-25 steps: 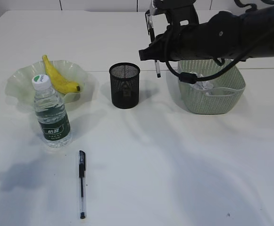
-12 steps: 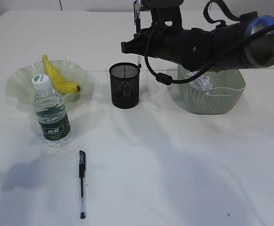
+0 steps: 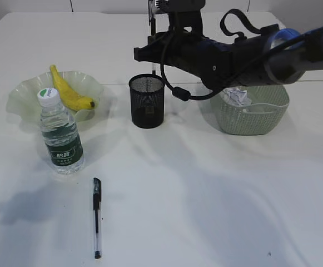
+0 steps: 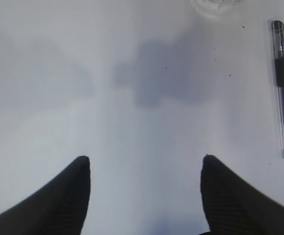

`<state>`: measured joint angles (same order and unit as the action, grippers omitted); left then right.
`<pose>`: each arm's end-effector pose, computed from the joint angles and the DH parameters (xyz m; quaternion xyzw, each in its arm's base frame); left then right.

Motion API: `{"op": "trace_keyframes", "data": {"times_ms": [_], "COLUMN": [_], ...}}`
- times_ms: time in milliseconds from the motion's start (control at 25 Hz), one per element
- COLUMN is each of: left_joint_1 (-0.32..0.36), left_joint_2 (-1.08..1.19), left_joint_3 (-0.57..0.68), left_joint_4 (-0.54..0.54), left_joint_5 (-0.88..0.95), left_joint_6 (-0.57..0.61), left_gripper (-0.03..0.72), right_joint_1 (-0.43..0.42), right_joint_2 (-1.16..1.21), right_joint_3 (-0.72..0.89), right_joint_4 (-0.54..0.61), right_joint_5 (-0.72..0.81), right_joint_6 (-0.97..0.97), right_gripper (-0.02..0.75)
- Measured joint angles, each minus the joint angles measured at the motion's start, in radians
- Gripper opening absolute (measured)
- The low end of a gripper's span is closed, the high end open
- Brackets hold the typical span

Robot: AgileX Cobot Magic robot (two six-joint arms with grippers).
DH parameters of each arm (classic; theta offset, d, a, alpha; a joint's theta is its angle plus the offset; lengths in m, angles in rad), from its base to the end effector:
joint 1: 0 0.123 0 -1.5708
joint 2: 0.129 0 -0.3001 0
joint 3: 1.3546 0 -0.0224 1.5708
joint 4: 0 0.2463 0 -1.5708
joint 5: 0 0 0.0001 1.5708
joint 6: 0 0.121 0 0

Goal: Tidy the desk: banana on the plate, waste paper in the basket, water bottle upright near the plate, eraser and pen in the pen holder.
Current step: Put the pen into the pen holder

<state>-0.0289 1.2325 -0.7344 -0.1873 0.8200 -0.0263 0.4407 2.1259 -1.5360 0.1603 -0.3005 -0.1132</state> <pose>0.2127 -0.0226 0.2260 -0.0500 0.9813 -0.0828 0.1662 0.4859 0.2229 0.2317 -0.1398 0.7632 0.1323 0.6168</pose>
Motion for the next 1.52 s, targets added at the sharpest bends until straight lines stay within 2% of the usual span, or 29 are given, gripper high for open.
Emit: {"op": "trace_keyframes", "data": {"times_ms": [560,1520], "left_joint_1": [0.0,0.0], "left_joint_2": [0.0,0.0], "left_joint_3": [0.0,0.0], "left_joint_4": [0.006,0.006], "left_joint_5": [-0.004,-0.012], "left_joint_6": [0.0,0.001], "left_gripper": [0.496,0.496], "right_joint_1": [0.0,0.0], "right_joint_2": [0.087,0.109], "right_joint_3": [-0.012,-0.014], "right_joint_4": [-0.084,-0.093], "right_joint_5": [-0.088,-0.108], "right_joint_6": [0.045,0.05], "right_gripper": [0.041,0.041]}}
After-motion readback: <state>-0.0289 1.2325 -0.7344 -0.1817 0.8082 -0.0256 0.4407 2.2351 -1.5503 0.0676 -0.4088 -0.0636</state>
